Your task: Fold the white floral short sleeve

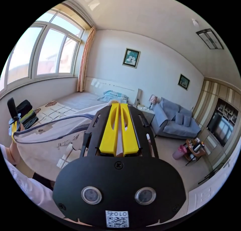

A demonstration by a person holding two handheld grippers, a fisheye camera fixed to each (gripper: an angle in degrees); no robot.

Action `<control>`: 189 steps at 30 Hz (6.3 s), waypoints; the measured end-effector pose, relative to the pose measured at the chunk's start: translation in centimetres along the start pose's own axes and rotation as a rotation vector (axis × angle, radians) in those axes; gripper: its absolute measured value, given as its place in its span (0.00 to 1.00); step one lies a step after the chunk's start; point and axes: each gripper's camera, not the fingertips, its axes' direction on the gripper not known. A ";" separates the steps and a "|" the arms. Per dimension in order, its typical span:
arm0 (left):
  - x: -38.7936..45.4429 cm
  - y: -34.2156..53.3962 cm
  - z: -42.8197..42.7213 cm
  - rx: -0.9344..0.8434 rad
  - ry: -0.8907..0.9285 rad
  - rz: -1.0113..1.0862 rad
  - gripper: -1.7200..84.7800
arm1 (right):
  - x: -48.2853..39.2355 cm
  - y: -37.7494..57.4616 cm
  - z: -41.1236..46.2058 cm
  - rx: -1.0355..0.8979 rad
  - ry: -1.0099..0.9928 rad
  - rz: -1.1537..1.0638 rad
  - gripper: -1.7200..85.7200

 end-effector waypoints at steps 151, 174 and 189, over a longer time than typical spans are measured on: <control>6.1 39.8 -12.9 -0.483 -1.056 -1.110 0.06 | -24.0 57.5 20.4 -0.633 -0.576 0.298 0.11; 12.3 44.4 -16.7 -0.445 -1.065 -1.227 0.09 | -23.8 51.1 11.8 -0.692 -0.378 0.214 0.08; 9.4 54.5 -16.9 -0.315 -0.585 -1.234 0.16 | -42.0 33.9 3.1 -0.351 -0.510 -0.007 0.06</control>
